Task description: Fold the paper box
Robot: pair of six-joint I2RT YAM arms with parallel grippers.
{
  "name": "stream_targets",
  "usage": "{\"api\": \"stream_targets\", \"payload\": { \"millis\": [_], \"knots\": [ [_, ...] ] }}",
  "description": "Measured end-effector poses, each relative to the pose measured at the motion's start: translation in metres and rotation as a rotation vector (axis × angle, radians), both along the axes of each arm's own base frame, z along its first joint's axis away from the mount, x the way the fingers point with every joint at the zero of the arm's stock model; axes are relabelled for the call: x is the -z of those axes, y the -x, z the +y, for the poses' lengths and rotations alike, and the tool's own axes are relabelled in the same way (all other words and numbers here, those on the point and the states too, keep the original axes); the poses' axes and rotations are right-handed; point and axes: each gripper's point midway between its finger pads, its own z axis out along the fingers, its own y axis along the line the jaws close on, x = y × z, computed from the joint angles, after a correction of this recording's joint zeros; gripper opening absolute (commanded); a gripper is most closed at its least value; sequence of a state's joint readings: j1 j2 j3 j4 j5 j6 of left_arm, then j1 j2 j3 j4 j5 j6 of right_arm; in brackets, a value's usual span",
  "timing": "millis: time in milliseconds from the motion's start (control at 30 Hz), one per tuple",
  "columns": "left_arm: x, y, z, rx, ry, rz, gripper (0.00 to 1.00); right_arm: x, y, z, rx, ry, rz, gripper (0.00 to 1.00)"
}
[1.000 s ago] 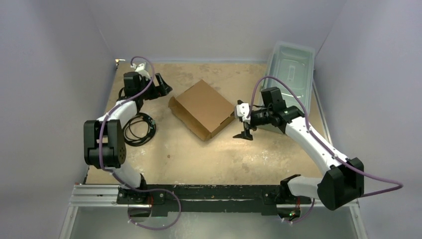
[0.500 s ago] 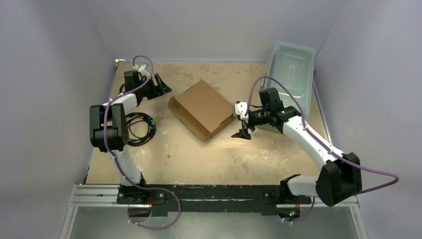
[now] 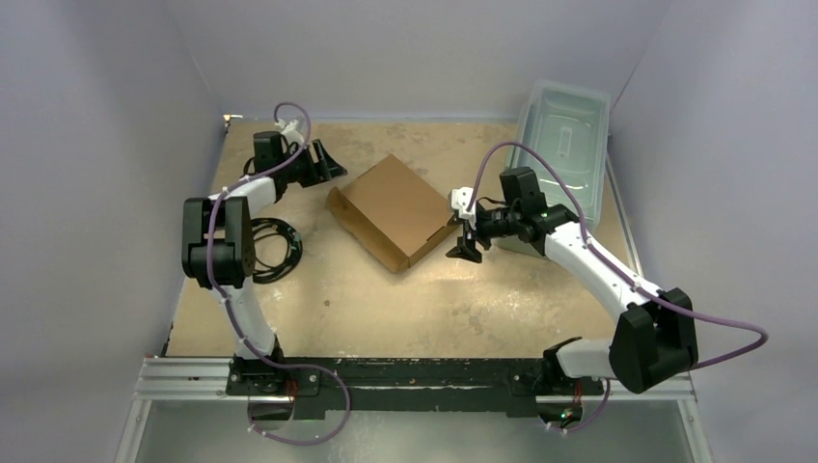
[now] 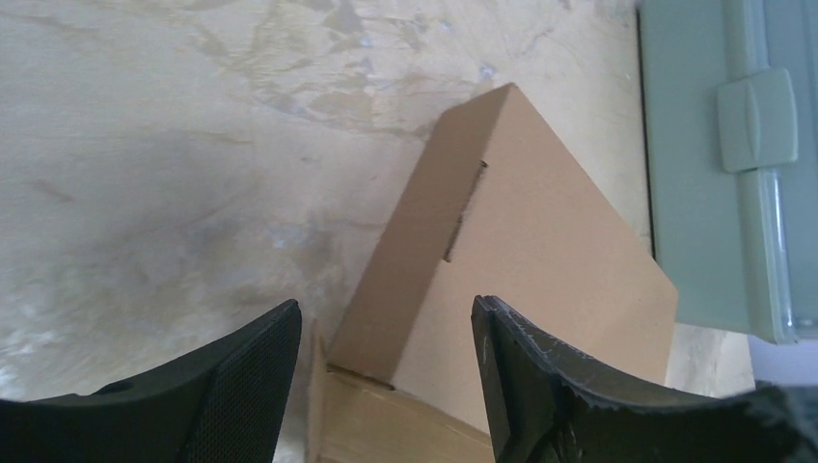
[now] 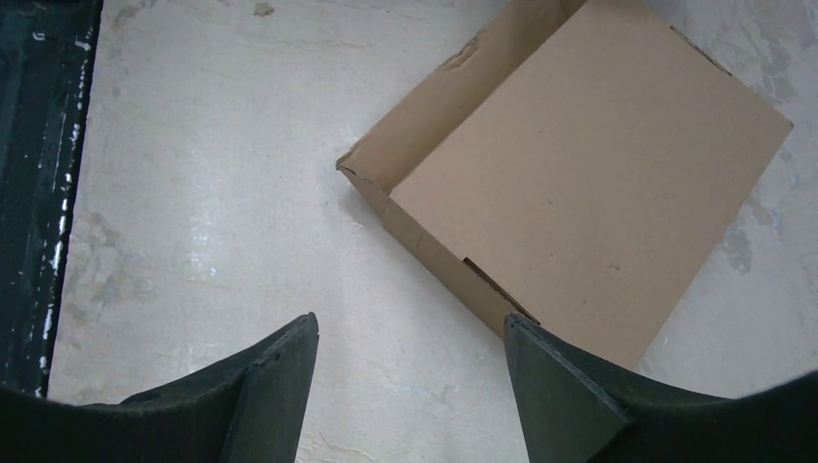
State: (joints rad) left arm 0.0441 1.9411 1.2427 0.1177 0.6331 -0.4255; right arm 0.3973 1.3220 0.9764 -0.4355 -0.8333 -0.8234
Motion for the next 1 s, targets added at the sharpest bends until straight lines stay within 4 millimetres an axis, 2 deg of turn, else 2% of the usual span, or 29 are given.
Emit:
{"api": "stream_targets", "payload": {
  "millis": [167, 367, 433, 733, 1000],
  "knots": [
    [-0.002, 0.003, -0.021, 0.07, -0.005, -0.006, 0.67, 0.0, -0.002, -0.001, 0.024, 0.001, 0.011, 0.73],
    [-0.013, -0.003, -0.05, 0.146, -0.088, -0.049, 0.67, 0.001, -0.003, -0.002, 0.038, 0.009, 0.016, 0.73],
    [-0.011, -0.002, -0.056, 0.158, -0.109, -0.052, 0.67, 0.002, -0.004, -0.002, 0.039, 0.011, 0.016, 0.73],
    [0.007, 0.008, -0.043, 0.094, -0.145, -0.01, 0.67, 0.008, -0.004, -0.002, 0.036, 0.024, 0.035, 0.74],
    [-0.013, 0.015, -0.038, 0.058, -0.147, -0.059, 0.68, 0.014, 0.001, -0.006, 0.006, 0.056, 0.044, 0.75]
  ]
}}
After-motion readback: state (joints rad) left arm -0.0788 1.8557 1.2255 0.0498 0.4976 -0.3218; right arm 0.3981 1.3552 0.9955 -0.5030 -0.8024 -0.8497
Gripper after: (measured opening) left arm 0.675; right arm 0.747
